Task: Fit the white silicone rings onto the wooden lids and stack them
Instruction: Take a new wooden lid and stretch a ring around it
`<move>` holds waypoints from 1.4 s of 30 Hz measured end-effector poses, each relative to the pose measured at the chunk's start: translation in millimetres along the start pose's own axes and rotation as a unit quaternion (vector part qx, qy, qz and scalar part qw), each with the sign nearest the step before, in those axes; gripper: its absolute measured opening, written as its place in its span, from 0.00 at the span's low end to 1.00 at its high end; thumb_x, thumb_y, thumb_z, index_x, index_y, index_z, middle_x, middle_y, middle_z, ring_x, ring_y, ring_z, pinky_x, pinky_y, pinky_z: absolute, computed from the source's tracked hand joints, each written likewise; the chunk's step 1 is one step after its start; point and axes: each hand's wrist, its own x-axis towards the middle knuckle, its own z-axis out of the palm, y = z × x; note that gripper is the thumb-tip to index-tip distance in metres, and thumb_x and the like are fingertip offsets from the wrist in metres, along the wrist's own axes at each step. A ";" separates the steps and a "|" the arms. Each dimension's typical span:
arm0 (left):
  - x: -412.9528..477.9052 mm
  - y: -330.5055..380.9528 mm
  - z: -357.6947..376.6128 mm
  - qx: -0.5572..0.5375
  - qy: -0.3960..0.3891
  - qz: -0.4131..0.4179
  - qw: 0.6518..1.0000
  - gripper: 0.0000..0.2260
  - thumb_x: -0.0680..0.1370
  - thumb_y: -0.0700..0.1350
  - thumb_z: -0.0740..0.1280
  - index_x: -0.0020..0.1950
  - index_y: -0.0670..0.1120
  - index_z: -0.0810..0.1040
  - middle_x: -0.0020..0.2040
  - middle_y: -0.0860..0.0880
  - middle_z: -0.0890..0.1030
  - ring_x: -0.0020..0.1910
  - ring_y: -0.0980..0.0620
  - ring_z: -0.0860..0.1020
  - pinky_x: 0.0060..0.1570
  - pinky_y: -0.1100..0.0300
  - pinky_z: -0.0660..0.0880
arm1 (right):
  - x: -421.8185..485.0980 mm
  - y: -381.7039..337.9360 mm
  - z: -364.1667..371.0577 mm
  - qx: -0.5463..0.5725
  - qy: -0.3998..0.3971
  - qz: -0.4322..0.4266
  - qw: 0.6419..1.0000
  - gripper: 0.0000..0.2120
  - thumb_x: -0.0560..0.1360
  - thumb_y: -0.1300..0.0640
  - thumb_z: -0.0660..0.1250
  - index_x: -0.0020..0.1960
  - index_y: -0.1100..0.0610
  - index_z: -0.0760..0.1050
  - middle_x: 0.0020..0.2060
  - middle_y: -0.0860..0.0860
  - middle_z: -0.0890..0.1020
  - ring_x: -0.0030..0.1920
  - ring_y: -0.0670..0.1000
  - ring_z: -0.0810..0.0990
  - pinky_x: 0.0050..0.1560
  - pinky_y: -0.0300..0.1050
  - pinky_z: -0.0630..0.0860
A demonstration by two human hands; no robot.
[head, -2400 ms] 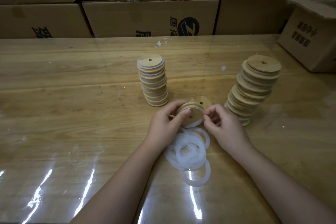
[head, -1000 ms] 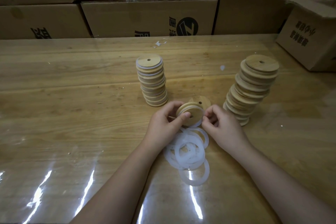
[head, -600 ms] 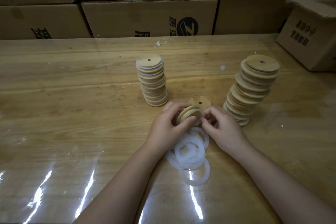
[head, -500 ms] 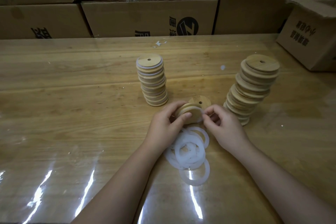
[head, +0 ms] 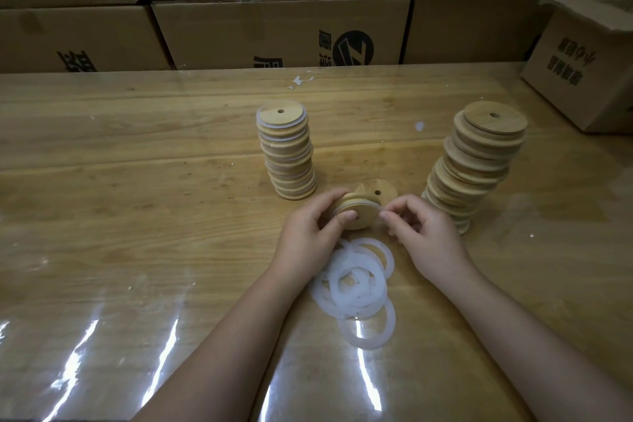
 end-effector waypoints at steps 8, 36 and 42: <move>0.2 -2.3 1.8 0.028 -0.007 0.013 0.999 0.11 0.74 0.40 0.70 0.56 0.47 0.80 0.50 0.51 0.78 0.48 0.57 0.77 0.50 0.60 0.75 | -0.3 1.0 -2.1 0.047 0.025 -0.012 0.999 0.10 0.74 0.60 0.67 0.41 0.44 0.76 0.35 0.47 0.79 0.36 0.47 0.78 0.38 0.44 0.76; 3.4 -3.7 0.0 -0.025 0.026 -0.052 0.998 0.12 0.72 0.41 0.73 0.50 0.56 0.80 0.45 0.47 0.81 0.43 0.50 0.78 0.48 0.54 0.76 | 1.5 4.7 2.6 -0.059 0.001 0.021 0.998 0.03 0.73 0.63 0.68 0.41 0.56 0.76 0.35 0.43 0.76 0.35 0.39 0.73 0.35 0.29 0.69; 3.0 -4.0 0.8 -0.023 0.018 -0.060 0.998 0.11 0.73 0.41 0.72 0.54 0.50 0.80 0.47 0.47 0.81 0.44 0.51 0.78 0.48 0.59 0.76 | 1.0 1.9 2.3 -0.094 -0.013 0.016 0.995 0.06 0.73 0.62 0.68 0.40 0.53 0.74 0.36 0.43 0.76 0.35 0.42 0.74 0.35 0.29 0.69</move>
